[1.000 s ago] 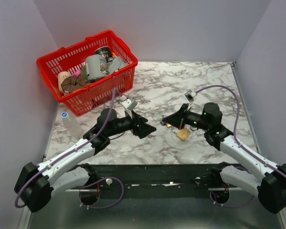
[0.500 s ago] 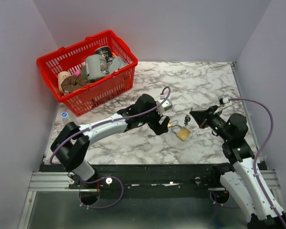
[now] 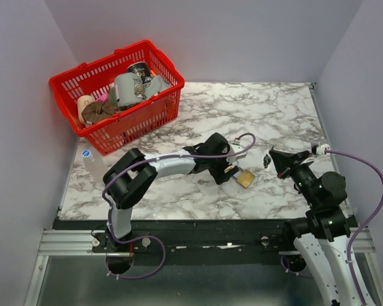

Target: Unlock with the key

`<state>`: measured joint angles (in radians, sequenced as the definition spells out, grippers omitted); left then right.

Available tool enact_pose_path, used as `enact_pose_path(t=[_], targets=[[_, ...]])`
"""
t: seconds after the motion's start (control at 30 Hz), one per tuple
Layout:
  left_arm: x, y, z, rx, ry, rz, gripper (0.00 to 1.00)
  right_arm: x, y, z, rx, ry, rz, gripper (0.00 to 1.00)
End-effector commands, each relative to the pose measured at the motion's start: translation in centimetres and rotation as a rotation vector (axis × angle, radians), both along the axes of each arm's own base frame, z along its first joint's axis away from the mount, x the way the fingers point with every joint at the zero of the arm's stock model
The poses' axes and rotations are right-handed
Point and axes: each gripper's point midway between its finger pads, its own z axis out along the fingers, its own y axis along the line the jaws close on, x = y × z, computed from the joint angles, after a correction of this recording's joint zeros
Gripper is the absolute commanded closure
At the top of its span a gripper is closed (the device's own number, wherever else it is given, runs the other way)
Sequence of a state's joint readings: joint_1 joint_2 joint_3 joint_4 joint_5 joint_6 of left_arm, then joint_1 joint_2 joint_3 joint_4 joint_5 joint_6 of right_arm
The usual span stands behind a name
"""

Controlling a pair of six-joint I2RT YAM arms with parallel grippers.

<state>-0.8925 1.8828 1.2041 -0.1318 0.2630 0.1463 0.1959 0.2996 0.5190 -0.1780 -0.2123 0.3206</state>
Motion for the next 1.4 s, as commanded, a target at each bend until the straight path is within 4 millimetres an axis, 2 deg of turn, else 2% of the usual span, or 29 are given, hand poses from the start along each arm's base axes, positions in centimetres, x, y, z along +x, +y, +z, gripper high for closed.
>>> enact_pose_path(t=[0.0, 0.23, 0.37, 0.5, 0.6, 0.87, 1.07, 1.2, 1.37], targets=[[2.8, 0.6, -1.2, 0.081, -0.134, 0.052, 0.12, -0.3, -0.7, 0.7, -0.012, -0.025, -0.032, 0.99], [3.4, -0.4, -1.6, 0.059, -0.145, 0.051, 0.14, -0.5, -1.4, 1.1, 0.001, -0.051, -0.073, 0.99], [3.6, -1.0, -2.7, 0.057, -0.126, 0.056, 0.17, -0.8, -2.2, 1.4, 0.010, -0.078, -0.113, 0.99], [4.5, -1.4, -3.3, 0.073, -0.139, 0.069, 0.29, -1.1, -2.3, 1.8, 0.014, -0.100, -0.113, 0.99], [4.9, -1.2, -3.9, 0.095, -0.140, 0.085, 0.34, -1.1, -2.1, 1.8, 0.012, -0.102, -0.106, 0.99], [4.9, -0.2, -5.4, 0.147, -0.113, 0.135, 0.51, -0.8, -2.0, 1.5, 0.006, -0.088, -0.098, 0.99], [3.4, 1.9, -6.9, 0.172, -0.001, 0.275, 0.62, -0.5, -1.7, 1.1, -0.002, -0.068, -0.086, 0.99], [3.9, 5.5, -7.3, 0.241, 0.057, 0.478, 0.65, -0.3, -1.3, 0.7, -0.016, -0.049, -0.063, 0.99], [4.4, 9.9, -7.1, 0.298, 0.070, 0.608, 0.64, 0.0, -0.3, 0.1, -0.050, -0.024, -0.003, 0.99]])
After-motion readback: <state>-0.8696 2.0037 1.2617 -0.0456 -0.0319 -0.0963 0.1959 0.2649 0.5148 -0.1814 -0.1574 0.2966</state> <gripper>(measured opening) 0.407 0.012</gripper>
